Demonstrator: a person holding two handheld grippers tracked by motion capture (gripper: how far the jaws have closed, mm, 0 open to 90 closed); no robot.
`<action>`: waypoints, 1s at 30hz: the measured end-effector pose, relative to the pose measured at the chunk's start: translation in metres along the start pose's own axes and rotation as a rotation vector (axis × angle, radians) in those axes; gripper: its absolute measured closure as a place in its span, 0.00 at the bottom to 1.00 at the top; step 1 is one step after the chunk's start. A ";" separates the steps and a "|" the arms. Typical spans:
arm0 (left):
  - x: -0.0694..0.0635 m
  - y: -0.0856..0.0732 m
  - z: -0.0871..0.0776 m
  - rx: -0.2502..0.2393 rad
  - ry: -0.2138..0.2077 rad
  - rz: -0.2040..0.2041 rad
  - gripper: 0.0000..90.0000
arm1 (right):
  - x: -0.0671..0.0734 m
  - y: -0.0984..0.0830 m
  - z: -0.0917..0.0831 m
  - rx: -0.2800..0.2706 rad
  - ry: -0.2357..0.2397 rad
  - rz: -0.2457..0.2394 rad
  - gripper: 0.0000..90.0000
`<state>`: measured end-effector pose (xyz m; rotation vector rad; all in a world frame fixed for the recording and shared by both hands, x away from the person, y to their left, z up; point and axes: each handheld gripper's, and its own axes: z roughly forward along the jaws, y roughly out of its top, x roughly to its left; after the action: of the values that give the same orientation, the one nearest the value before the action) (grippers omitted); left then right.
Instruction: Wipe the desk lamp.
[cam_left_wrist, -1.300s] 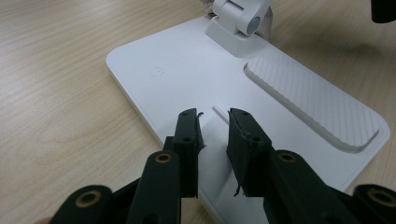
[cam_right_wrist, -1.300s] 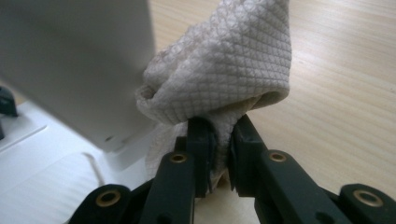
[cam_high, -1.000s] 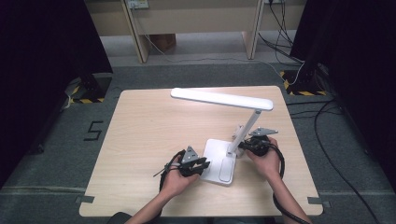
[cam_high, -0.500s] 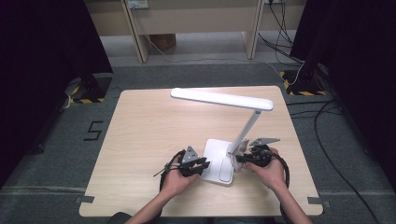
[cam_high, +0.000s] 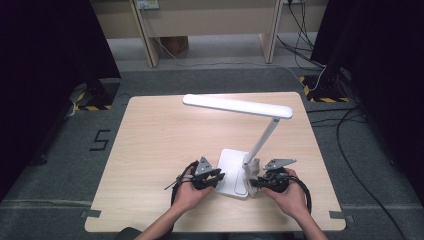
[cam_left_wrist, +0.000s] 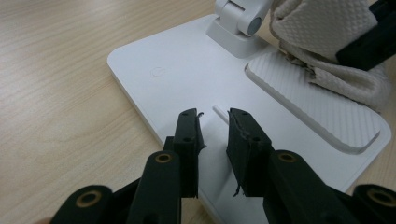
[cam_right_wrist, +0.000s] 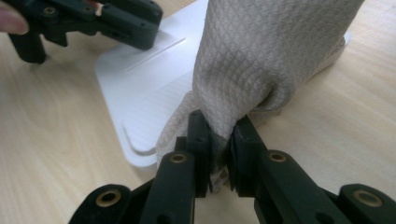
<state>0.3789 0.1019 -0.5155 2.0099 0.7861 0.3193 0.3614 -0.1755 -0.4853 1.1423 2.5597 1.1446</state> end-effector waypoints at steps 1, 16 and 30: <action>0.000 0.000 0.000 0.000 0.000 0.001 0.81 | 0.001 -0.001 0.000 0.002 0.005 -0.007 0.90; -0.002 0.002 -0.003 0.023 0.015 0.011 0.74 | 0.026 0.007 -0.015 -0.018 0.048 -0.072 0.90; 0.011 -0.004 -0.022 -0.002 0.061 -0.062 0.71 | 0.035 0.058 0.012 -0.131 -0.124 -0.183 0.89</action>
<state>0.3748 0.1252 -0.5083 1.9780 0.8837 0.3463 0.3757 -0.1194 -0.4476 0.8994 2.3988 1.1412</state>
